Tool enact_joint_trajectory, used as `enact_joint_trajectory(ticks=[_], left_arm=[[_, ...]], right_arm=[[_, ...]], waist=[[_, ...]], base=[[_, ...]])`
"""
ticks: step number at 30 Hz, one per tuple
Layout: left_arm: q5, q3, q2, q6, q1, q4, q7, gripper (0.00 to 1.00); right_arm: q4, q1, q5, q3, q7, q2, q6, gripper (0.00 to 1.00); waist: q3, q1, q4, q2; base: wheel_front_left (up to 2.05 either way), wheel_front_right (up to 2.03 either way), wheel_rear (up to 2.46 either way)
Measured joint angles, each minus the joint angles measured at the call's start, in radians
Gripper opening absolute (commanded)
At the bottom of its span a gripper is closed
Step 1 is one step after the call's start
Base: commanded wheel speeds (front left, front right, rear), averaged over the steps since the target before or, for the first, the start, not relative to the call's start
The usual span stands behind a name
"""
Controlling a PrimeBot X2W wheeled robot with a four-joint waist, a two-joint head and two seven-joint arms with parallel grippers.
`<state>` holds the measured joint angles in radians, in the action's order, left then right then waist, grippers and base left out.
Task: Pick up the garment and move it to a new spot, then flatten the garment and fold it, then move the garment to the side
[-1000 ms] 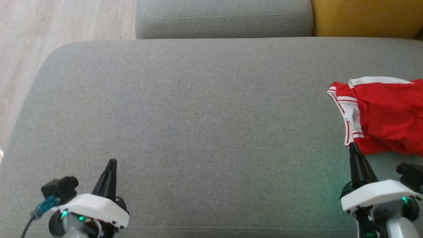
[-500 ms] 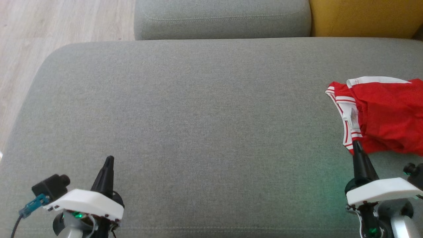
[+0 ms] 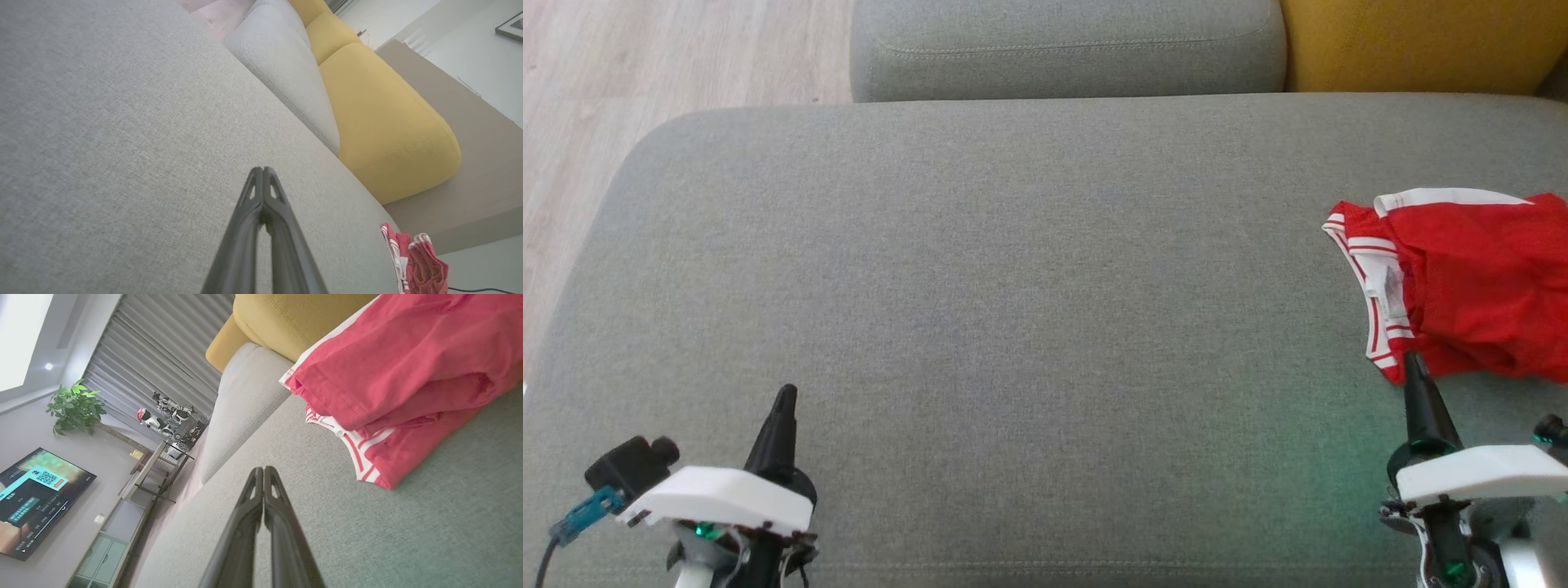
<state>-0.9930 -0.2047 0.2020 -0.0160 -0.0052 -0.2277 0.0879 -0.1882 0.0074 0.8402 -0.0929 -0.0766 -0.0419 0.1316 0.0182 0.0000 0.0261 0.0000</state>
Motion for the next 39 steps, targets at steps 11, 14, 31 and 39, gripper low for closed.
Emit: enact_joint_trajectory(ticks=[11,14,31,39], left_arm=[[-0.109,0.044,-0.024,0.025,-0.004,-0.006,-0.035,0.00],[-0.148,0.061,-0.031,0.034,-0.010,-0.008,-0.044,0.00],[-0.314,0.128,-0.072,0.069,-0.021,-0.022,-0.091,0.00],[-0.383,0.158,-0.085,0.081,-0.023,-0.027,-0.110,0.00]], right_arm=[[-0.015,-0.020,0.130,-0.007,-0.003,0.000,0.000,0.00],[-0.021,-0.020,0.176,-0.010,-0.004,0.000,0.000,0.00],[-0.042,-0.038,0.379,-0.018,-0.013,0.000,0.000,0.00],[-0.053,-0.041,0.460,-0.023,-0.021,0.000,0.000,0.00]], waist=[[-0.003,0.0000,-0.005,0.0000],[-0.004,0.0000,-0.006,0.0000],[-0.008,0.0000,-0.013,0.0000],[-0.009,0.0000,-0.016,0.0000]], base=[[0.00,0.00,0.00],[0.00,0.00,0.00],[0.00,0.00,0.00],[0.00,0.00,0.00]])
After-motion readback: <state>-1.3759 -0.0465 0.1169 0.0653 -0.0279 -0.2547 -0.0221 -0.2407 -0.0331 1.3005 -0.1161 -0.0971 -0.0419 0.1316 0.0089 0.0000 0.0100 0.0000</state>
